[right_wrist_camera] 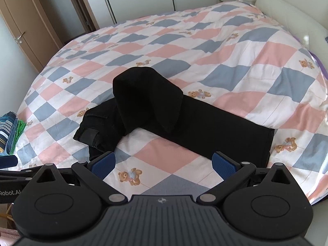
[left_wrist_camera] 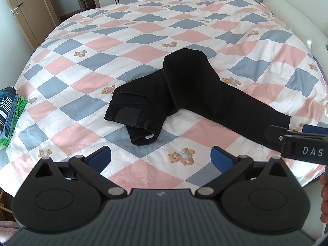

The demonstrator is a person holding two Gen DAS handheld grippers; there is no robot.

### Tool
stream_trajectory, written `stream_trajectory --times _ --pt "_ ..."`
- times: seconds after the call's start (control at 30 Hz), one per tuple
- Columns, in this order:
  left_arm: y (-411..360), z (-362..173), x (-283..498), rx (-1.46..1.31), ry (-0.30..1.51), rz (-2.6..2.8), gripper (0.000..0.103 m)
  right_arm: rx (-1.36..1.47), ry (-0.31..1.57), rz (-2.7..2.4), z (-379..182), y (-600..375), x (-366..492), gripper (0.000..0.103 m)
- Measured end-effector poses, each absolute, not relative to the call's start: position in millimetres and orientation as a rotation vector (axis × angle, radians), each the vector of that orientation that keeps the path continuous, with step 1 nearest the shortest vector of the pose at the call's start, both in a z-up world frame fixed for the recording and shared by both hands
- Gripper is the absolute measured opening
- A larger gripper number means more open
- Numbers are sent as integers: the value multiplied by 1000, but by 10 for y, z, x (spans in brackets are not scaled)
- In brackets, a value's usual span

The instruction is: Fold clothes

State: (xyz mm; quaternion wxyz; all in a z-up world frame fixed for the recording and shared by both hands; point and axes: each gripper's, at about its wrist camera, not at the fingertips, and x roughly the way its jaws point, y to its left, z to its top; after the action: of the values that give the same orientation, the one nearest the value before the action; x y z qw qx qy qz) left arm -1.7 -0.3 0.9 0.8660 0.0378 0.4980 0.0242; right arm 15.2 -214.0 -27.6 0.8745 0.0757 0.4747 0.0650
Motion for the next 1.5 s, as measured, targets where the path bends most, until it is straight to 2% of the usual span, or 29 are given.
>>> stream_trajectory --times 1.5 --pt "-19 -133 -218 79 1100 -4 102 133 1044 42 -344 -2160 -211 103"
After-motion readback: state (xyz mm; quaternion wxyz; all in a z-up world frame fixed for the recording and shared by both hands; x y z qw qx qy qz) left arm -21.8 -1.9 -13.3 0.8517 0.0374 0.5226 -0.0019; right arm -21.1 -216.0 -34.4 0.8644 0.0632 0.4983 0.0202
